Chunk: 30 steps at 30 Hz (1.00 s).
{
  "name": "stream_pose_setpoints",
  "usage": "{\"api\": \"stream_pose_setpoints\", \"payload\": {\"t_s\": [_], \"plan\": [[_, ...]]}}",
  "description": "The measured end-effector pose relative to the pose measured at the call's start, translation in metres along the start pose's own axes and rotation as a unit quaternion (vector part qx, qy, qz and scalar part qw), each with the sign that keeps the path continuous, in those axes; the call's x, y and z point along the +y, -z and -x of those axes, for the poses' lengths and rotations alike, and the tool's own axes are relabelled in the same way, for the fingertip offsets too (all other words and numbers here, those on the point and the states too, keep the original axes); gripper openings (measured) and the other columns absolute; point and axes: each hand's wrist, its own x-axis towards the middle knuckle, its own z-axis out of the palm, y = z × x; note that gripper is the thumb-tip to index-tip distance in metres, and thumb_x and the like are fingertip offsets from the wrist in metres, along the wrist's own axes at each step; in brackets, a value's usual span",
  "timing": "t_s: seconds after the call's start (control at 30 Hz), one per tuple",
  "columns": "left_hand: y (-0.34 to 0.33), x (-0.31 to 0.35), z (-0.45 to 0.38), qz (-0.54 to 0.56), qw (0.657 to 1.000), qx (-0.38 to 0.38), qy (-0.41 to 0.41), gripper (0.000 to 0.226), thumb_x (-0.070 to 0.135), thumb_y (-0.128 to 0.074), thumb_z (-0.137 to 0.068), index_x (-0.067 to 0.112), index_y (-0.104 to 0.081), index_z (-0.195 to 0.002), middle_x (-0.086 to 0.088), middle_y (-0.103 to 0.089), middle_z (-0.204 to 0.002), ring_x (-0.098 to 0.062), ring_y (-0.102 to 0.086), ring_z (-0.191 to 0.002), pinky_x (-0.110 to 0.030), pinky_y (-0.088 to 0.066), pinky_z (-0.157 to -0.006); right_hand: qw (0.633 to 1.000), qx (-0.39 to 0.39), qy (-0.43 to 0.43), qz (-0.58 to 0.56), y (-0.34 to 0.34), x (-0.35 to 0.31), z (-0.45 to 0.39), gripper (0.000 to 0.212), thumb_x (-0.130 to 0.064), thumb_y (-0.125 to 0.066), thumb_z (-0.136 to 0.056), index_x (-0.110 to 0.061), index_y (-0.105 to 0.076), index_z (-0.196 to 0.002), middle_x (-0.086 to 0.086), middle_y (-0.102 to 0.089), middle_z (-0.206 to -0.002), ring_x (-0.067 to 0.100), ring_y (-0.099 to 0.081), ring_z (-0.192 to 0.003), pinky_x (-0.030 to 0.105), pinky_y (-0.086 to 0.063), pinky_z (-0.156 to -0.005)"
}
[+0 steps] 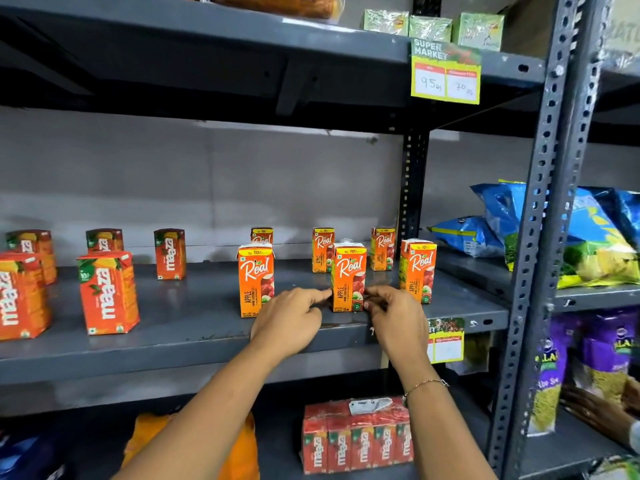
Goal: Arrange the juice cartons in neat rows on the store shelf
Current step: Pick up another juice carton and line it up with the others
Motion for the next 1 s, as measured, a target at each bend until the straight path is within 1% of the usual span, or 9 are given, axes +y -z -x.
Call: {"api": "stream_pose_setpoints", "payload": {"t_s": [0.1,0.2,0.23,0.3,0.33,0.5,0.67,0.9,1.0], "plan": [[-0.001,-0.001,0.0,-0.011,1.0,-0.001,-0.006,0.051,0.014,-0.041,-0.089,0.042,-0.051,-0.13,-0.002,-0.07,-0.109,-0.013,-0.049,-0.055,-0.026,-0.036,-0.048,1.0,-0.003,-0.003,0.007,0.0,0.0,0.0,0.024,-0.022,-0.062,-0.087,-0.033,-0.072,-0.107,-0.002,-0.073,-0.105,0.018,-0.069,-0.088,0.038,-0.058,-0.071],[0.001,0.002,0.002,-0.021,1.0,-0.004,-0.009,0.051,0.013,-0.04,-0.09,0.04,-0.051,-0.131,-0.007,-0.07,-0.106,-0.023,-0.061,-0.073,-0.032,-0.046,-0.056,1.0,-0.004,-0.007,0.022,0.0,-0.002,-0.001,0.025,-0.022,-0.061,-0.088,-0.033,-0.071,-0.108,-0.002,-0.072,-0.106,0.019,-0.068,-0.089,0.038,-0.058,-0.072],[0.002,0.003,0.003,-0.019,1.0,-0.003,-0.009,0.051,0.013,-0.04,-0.09,0.04,-0.051,-0.131,-0.007,-0.071,-0.104,-0.02,-0.06,-0.067,-0.031,-0.043,-0.052,1.0,-0.005,-0.008,0.023,0.0,-0.003,-0.001,0.025,-0.021,-0.061,-0.088,-0.032,-0.071,-0.108,-0.002,-0.072,-0.106,0.019,-0.068,-0.09,0.037,-0.058,-0.073],[0.002,0.003,0.004,-0.014,1.0,0.002,-0.009,0.052,0.012,-0.039,-0.089,0.04,-0.051,-0.131,-0.002,-0.072,-0.102,-0.009,-0.047,-0.048,-0.026,-0.033,-0.042,1.0,-0.007,-0.008,0.024,0.001,-0.004,-0.001,0.026,-0.02,-0.06,-0.088,-0.031,-0.072,-0.108,-0.002,-0.073,-0.106,0.019,-0.067,-0.094,0.038,-0.057,-0.074],[0.002,0.003,0.004,-0.013,1.0,0.004,-0.008,0.052,0.012,-0.039,-0.089,0.04,-0.051,-0.131,0.0,-0.073,-0.101,-0.007,-0.042,-0.044,-0.025,-0.03,-0.041,1.0,-0.009,-0.007,0.027,0.001,-0.005,-0.001,0.026,-0.019,-0.06,-0.088,-0.031,-0.072,-0.108,-0.002,-0.074,-0.105,0.019,-0.067,-0.095,0.038,-0.057,-0.074],[0.001,0.001,0.004,-0.013,1.0,0.008,-0.004,0.051,0.013,-0.039,-0.09,0.041,-0.051,-0.131,0.002,-0.072,-0.091,-0.008,-0.043,-0.045,-0.024,-0.03,-0.04,0.998,-0.014,0.006,0.066,0.005,-0.011,-0.002,0.023,-0.021,-0.059,-0.088,-0.032,-0.072,-0.103,-0.004,-0.075,-0.1,0.022,-0.065,-0.097,0.034,-0.055,-0.07],[0.001,0.001,0.004,-0.016,1.0,0.003,-0.005,0.051,0.014,-0.039,-0.089,0.042,-0.051,-0.131,0.004,-0.072,-0.098,-0.009,-0.048,-0.049,-0.025,-0.03,-0.04,0.998,-0.006,0.015,0.058,0.004,-0.012,0.001,0.018,-0.028,-0.063,-0.087,-0.032,-0.073,-0.1,-0.007,-0.075,-0.097,0.018,-0.065,-0.094,0.035,-0.056,-0.069],[0.0,0.002,0.003,-0.029,1.0,-0.003,-0.002,0.051,0.015,-0.039,-0.09,0.042,-0.048,-0.133,0.004,-0.065,-0.121,-0.021,-0.063,-0.077,-0.023,-0.032,-0.042,0.999,-0.004,0.01,0.049,0.004,-0.013,0.002,0.019,-0.033,-0.065,-0.086,-0.033,-0.073,-0.102,-0.008,-0.075,-0.097,0.018,-0.066,-0.094,0.034,-0.056,-0.069],[0.0,0.003,0.003,-0.025,1.0,-0.006,0.004,0.051,0.016,-0.04,-0.09,0.042,-0.049,-0.132,0.001,-0.068,-0.116,-0.02,-0.063,-0.077,-0.024,-0.032,-0.046,0.998,-0.004,0.011,0.054,0.005,-0.013,0.001,0.019,-0.033,-0.064,-0.086,-0.033,-0.073,-0.103,-0.008,-0.075,-0.099,0.018,-0.066,-0.094,0.033,-0.056,-0.069]]}}
